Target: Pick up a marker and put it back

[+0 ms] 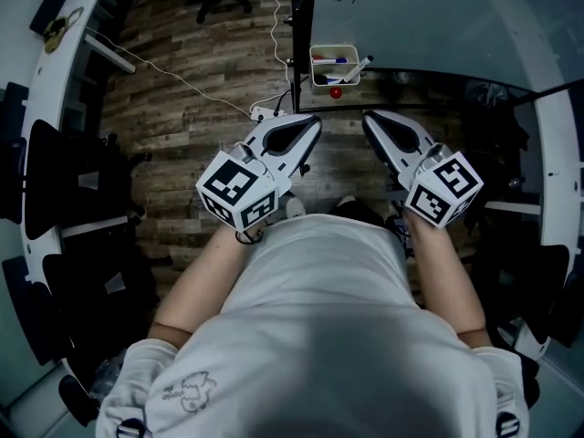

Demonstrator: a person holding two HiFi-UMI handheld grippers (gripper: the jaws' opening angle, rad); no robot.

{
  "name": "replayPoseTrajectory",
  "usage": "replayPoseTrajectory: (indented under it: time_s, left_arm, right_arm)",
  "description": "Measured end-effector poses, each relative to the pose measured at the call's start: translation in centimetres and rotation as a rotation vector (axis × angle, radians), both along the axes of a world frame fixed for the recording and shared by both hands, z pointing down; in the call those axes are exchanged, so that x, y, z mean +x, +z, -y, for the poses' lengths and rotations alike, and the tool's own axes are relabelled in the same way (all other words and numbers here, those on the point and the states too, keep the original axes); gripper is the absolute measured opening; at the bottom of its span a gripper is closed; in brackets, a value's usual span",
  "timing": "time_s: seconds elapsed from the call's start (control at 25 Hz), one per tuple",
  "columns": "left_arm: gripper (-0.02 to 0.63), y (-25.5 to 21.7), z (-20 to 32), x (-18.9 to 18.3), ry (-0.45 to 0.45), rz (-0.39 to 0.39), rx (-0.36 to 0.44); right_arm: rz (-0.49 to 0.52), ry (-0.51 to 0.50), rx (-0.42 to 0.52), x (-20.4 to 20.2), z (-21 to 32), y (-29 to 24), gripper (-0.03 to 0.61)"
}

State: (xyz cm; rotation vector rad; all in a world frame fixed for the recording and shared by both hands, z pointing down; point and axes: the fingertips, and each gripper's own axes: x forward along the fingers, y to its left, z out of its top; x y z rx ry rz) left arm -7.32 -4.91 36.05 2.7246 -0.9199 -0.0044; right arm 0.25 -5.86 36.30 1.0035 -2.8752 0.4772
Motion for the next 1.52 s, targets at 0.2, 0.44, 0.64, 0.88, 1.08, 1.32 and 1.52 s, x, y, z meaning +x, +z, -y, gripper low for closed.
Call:
replayPoseTrajectory:
  time_s: [0.2,0.44,0.64,0.88,1.08,1.32,1.52]
  left_arm:
    - [0.005,-0.7,-2.3,1.7,-0.017,-0.007,0.036]
    - [0.005,-0.4,-5.8,5.4,-0.052,-0.011,0.041]
    - [0.005,0.1,-10.1,9.3,-0.06,0.002,0.03]
    - [0.005,-0.1,-14.0,11.2,-0.087,0.0,0.038]
    - [0.005,-0.1,-15.7,12.2,-0.101,-0.001,0.039]
    - [0.005,-0.5,-17.0,12.7,-0.113,-0.002,0.048]
    - [0.005,-0.3,-17.9,12.8,-0.122,-0.003,0.047]
  right_arm:
    - [0.003,-0.004,0.04,1.9,-2.4,-0.8,0.011]
    - [0.003,-0.016,0.067,5.7,-6.3,-1.1,0.011]
    - [0.013,-0.015,0.044,9.9,-10.5,-0.5,0.011]
    - [0.011,-0.031,0.034,12.2,-14.4,-0.3,0.011]
    - [0.011,-0.049,0.029,13.1,-16.3,-0.2,0.011]
    - [0.011,-0.061,0.031,13.6,-17.4,-0.3,0.011]
    - [0.011,-0.068,0.027,13.8,-18.1,0.0,0.011]
